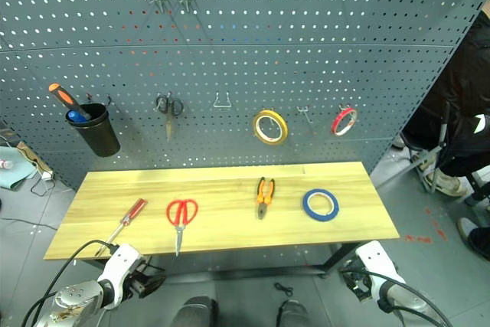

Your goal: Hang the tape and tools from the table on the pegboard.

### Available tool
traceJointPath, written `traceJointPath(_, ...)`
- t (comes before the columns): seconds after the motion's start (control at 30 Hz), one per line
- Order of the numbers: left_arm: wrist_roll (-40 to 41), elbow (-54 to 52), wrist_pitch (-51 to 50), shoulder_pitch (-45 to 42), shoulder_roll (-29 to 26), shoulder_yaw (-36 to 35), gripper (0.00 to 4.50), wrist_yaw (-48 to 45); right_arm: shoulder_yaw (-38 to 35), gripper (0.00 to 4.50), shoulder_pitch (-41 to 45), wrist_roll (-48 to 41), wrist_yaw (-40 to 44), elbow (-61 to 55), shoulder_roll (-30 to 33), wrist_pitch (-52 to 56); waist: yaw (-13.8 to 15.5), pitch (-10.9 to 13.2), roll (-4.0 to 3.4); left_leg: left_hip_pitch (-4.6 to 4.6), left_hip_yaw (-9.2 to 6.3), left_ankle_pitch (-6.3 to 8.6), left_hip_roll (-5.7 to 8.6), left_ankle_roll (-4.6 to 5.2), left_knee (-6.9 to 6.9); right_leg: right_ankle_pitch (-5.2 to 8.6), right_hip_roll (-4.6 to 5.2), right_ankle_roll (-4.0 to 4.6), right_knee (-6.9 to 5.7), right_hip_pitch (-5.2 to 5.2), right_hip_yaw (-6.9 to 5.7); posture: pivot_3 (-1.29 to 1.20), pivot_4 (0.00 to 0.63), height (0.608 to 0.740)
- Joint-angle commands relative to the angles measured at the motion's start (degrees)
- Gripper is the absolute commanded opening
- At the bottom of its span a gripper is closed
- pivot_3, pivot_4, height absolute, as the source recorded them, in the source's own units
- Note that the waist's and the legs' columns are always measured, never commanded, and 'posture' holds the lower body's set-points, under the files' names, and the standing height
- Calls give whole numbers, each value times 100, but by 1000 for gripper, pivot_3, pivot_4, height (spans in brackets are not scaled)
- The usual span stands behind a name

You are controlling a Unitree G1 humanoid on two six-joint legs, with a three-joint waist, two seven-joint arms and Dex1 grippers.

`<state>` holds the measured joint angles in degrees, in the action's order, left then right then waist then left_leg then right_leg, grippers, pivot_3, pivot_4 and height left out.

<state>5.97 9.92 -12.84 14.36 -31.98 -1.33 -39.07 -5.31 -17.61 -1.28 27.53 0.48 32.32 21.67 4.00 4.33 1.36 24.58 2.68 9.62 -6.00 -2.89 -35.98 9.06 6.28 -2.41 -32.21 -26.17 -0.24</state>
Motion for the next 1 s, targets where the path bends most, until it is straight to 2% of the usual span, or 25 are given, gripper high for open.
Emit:
traceJointPath(0.03,77,-113,69,-25,-7,-124,4461,-6,-172,4500,36,-17,-3,-56,83,-139,0,0,0,0,0,0,0,0,0,0,0,0,0,0,0,173,90,740)
traceJointPath(0.23,284,-433,12,122,-14,-199,4461,-83,-195,4500,34,-6,45,-78,175,-177,0,31,-6,0,0,0,0,0,-1,0,2,0,0,0,0,179,118,740)
traceJointPath(0.33,792,-987,-335,255,-1,-385,4461,-340,-231,4500,63,-58,133,-207,279,-77,3,116,-3,0,0,0,0,0,-3,0,5,0,0,-2,0,174,146,740)
traceJointPath(0.43,1349,-1977,-642,526,-144,-526,4461,-712,-286,4500,180,-227,399,-607,493,279,-13,316,-9,3,-3,0,0,0,-12,0,6,0,0,-8,0,142,222,740)
traceJointPath(0.57,2024,-3226,-1215,631,-398,-576,4461,-996,-324,4500,466,-399,825,-1143,965,745,-25,697,-20,13,-22,0,13,0,-33,2,10,2,1,-9,6,117,294,740)
traceJointPath(0.77,2844,-4138,-2085,-585,-441,-88,4461,-1085,147,4500,1633,-350,1435,-781,1516,928,-39,1106,3,13,-30,-2,67,3,-38,3,-9,2,-6,-25,94,82,376,740)
traceJointPath(0.87,3052,-4020,-2262,-1321,-253,212,4461,-1145,491,4500,2359,-264,1696,-280,1533,812,-115,1303,50,4,-57,-7,110,12,-45,3,-8,1,-40,-21,131,76,393,740)
traceJointPath(0.97,3201,-3698,-2357,-1928,-18,358,4461,-1205,861,4500,3093,-174,1925,212,1450,681,-183,1405,81,48,-71,-20,139,33,-60,1,-12,-2,-99,-57,170,65,410,740)
traceJointPath(1.0,3254,-3584,-2392,-2085,49,398,4461,-1231,968,4500,3353,-144,1971,408,1378,652,-198,1443,81,54,-83,-49,146,88,-60,-1,-24,-5,-107,-58,187,65,410,740)
